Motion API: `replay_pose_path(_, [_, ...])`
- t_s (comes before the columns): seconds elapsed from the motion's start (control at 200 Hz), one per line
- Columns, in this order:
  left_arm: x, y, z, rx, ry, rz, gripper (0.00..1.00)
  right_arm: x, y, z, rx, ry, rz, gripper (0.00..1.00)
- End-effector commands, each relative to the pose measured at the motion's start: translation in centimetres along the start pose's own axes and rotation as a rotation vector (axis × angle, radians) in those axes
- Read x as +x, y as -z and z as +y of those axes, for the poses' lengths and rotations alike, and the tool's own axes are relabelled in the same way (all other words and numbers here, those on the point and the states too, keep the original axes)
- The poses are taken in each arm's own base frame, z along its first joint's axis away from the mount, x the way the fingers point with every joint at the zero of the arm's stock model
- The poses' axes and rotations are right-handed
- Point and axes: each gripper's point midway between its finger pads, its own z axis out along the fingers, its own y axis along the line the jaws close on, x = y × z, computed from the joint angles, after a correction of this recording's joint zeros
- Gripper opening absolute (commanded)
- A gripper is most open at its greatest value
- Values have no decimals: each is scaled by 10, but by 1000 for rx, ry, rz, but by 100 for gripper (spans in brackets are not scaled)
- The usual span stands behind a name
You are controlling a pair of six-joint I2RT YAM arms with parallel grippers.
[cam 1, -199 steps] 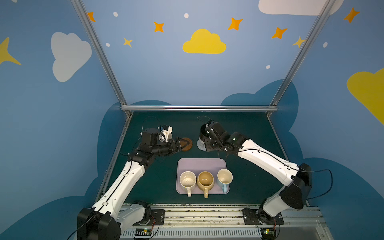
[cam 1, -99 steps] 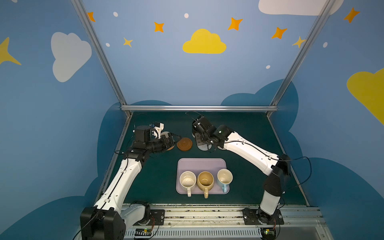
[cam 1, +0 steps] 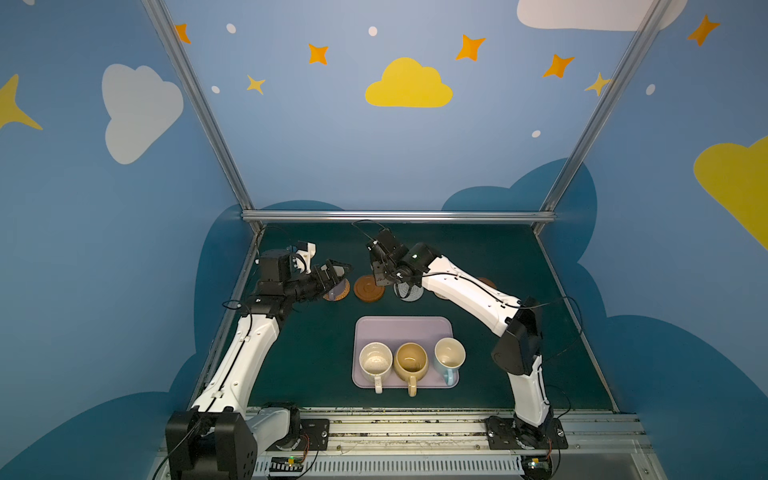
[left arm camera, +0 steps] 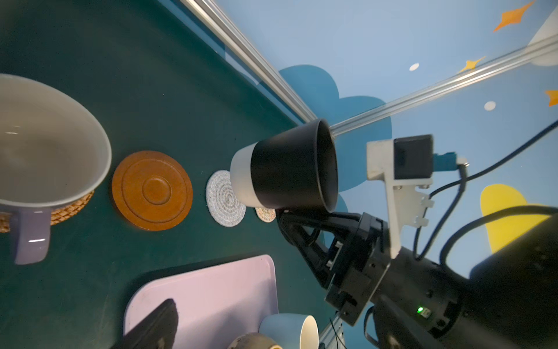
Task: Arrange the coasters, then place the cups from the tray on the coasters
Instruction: 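Carry the black mug with the right gripper over the brown wooden coaster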
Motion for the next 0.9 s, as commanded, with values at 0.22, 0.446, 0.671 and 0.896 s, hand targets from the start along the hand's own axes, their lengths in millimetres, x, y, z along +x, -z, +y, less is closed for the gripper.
replay_pose_path(0.22, [1,-5,10,8,37,-3,100,-10,-12,22,-33,-89,-9,0])
replay_pose_path(0.446, [2,-10,22,-7,68,-22,99,-2,-33,28,-15,-120,27,0])
replay_pose_path(0.671, [-3,-5,38,-64,88,-57,99,4,-49,33,-17,-144,45,0])
replay_pose_path(0.896, [2,-5,44,-78,84,-6,98,10,-62,36,-5,-142,60,0])
